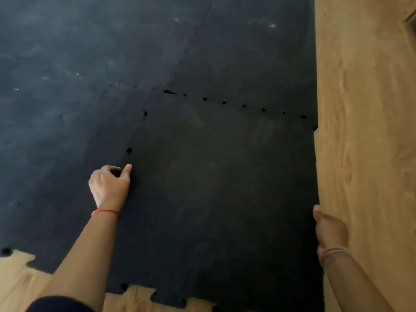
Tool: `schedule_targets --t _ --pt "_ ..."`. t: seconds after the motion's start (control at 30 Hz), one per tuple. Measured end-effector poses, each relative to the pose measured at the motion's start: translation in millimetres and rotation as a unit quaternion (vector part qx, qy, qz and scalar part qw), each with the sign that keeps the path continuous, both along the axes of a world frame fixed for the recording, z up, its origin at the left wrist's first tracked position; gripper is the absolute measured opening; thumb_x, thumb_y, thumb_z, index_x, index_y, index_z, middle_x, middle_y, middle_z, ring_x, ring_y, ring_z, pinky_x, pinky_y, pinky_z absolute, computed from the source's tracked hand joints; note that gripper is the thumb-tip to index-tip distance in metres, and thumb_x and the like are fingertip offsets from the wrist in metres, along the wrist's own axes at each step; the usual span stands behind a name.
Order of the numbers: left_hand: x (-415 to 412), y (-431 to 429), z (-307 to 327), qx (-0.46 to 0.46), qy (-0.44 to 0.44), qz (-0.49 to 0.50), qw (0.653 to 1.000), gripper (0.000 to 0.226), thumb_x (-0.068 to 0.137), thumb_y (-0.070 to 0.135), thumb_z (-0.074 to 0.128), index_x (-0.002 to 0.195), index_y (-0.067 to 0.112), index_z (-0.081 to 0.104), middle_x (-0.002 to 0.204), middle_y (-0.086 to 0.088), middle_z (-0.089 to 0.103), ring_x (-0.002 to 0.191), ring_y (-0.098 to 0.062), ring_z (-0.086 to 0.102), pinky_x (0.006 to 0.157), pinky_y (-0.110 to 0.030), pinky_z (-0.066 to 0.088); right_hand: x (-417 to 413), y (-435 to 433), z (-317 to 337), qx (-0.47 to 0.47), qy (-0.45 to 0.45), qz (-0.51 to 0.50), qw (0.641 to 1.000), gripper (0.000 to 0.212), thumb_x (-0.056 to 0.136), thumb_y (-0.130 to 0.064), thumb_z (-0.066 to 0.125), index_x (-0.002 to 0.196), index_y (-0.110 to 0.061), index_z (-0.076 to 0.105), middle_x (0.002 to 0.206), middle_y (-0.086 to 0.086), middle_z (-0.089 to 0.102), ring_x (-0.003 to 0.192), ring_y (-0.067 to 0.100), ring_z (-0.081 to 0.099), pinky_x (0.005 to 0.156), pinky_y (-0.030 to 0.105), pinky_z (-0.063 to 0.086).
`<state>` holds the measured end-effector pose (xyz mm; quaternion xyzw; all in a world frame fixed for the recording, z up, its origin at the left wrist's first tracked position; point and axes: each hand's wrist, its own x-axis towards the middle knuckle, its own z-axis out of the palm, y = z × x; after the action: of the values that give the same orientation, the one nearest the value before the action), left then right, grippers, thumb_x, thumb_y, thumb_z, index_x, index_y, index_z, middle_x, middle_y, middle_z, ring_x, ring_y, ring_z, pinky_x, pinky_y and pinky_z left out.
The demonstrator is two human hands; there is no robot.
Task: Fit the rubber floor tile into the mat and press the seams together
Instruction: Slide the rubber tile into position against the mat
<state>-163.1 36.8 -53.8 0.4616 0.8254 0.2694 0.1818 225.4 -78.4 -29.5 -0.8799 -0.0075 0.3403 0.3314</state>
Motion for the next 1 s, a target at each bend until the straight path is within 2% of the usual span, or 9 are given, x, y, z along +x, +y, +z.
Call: schedule_targets --t 0.07,0.13,0.23,0.47,0.6,0.77,0.83,0.9,1.0 --pt "1 2 -2 -0.015 0.020 0.009 1.000 0.038 0.083 0.036 0.061 0.088 -0.002 0.066 0.093 -0.024 0.067 0.099 -0.040 0.055 0.093 -0.048 0.042 2 5 7 -0.050 -0.020 0.068 0.996 0.055 0.095 -0.040 0.044 0.119 0.010 0.049 0.109 0.024 0.052 0.112 0.043 0.046 0.094 0.045 0.035" --pt "6 6 -1 -0.041 0.025 0.029 0.998 0.044 0.081 0.043 0.062 0.089 0.000 0.065 0.097 -0.025 0.065 0.103 -0.040 0.053 0.093 -0.045 0.040 5 18 12 -0.072 -0.048 0.122 0.989 0.058 0.095 -0.044 0.041 0.120 0.008 0.049 0.112 0.025 0.051 0.103 0.040 0.048 0.081 0.041 0.034" --pt "13 8 6 -0.079 0.008 0.057 0.995 0.046 0.077 0.048 0.064 0.094 0.005 0.059 0.108 -0.023 0.059 0.111 -0.040 0.047 0.095 -0.043 0.035 6 38 13 -0.054 -0.071 0.170 0.981 0.061 0.091 -0.047 0.048 0.131 0.000 0.046 0.129 0.023 0.048 0.113 0.039 0.048 0.093 0.044 0.037" --pt "24 10 25 0.020 0.040 0.041 0.998 0.035 0.075 0.036 0.070 0.078 0.010 0.047 0.095 -0.020 0.057 0.101 -0.038 0.048 0.089 -0.044 0.036 18 49 3 -0.039 -0.020 0.066 0.997 0.066 0.085 -0.038 0.063 0.126 0.010 0.043 0.134 0.028 0.043 0.123 0.044 0.040 0.105 0.049 0.029" --pt "23 15 1 -0.058 0.046 0.012 0.997 0.038 0.080 0.043 0.062 0.089 0.007 0.051 0.104 -0.022 0.056 0.105 -0.039 0.045 0.091 -0.043 0.034 16 56 4 -0.045 0.000 0.023 0.999 0.077 0.081 -0.039 0.067 0.136 0.004 0.033 0.142 0.025 0.037 0.127 0.042 0.038 0.105 0.049 0.030" --pt "22 11 -1 -0.055 0.045 0.005 0.997 0.042 0.080 0.043 0.062 0.098 0.007 0.050 0.108 -0.022 0.053 0.108 -0.039 0.043 0.094 -0.044 0.033 12 59 11 -0.095 -0.015 0.033 0.995 0.071 0.085 -0.039 0.063 0.131 0.008 0.037 0.136 0.028 0.040 0.122 0.044 0.041 0.103 0.049 0.031" --pt "24 1 2 -0.031 0.026 0.011 0.999 0.048 0.078 0.038 0.066 0.107 0.005 0.048 0.112 -0.022 0.051 0.110 -0.039 0.043 0.097 -0.044 0.032 -7 59 16 -0.135 -0.181 0.153 0.962 0.064 0.085 -0.038 0.062 0.127 0.006 0.042 0.135 0.028 0.039 0.120 0.043 0.041 0.103 0.051 0.032" --pt "25 -18 2 -0.008 0.027 0.017 0.999 0.054 0.077 0.033 0.068 0.116 0.002 0.046 0.117 -0.022 0.049 0.112 -0.039 0.042 0.097 -0.045 0.033 -38 72 20 -0.032 -0.351 0.323 0.878 0.060 0.084 -0.032 0.064 0.130 0.000 0.042 0.140 0.023 0.035 0.127 0.039 0.037 0.104 0.052 0.030" --pt "19 -63 -5 -0.011 0.064 0.078 0.995 0.055 0.079 0.037 0.066 0.116 -0.001 0.049 0.118 -0.023 0.050 0.112 -0.041 0.042 0.096 -0.051 0.034 -102 117 25 0.078 -0.376 0.546 0.744 0.064 0.086 -0.038 0.060 0.137 -0.007 0.040 0.149 0.014 0.030 0.138 0.029 0.028 0.109 0.046 0.026"
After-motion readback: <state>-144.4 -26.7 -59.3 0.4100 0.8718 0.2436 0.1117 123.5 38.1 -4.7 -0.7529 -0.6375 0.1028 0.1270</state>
